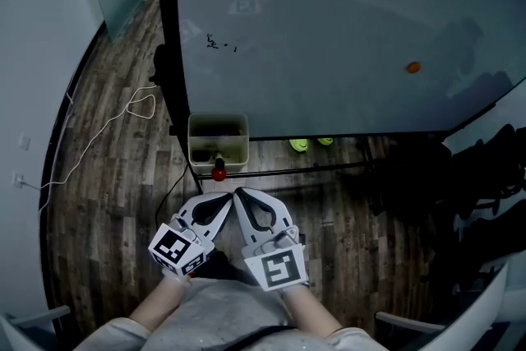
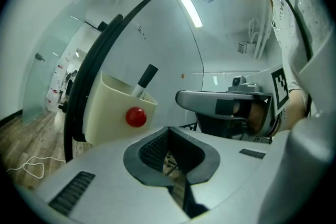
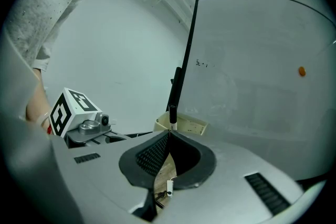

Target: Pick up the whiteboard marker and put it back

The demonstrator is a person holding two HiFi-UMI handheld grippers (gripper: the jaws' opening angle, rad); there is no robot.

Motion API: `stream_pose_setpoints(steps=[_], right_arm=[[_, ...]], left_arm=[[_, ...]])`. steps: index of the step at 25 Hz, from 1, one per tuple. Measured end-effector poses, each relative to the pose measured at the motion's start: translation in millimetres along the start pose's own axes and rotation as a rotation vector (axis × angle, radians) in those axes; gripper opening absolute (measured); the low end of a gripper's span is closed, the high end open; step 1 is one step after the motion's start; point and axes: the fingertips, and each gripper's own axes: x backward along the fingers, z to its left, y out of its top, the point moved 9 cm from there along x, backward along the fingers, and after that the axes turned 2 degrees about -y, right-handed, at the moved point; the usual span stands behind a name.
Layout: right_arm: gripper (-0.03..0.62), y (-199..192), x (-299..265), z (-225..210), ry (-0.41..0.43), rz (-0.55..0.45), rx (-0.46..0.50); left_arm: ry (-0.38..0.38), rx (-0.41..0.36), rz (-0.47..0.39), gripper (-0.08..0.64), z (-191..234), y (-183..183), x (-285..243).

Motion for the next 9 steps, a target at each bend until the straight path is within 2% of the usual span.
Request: stream_pose_setpoints(steps=[9], right_arm=[[0.020,-4,9,-6,-0.006,0.002,-0.014]], left_arm=[[-0.030,-0.006,0.007,0.015,-7,-4,-12]])
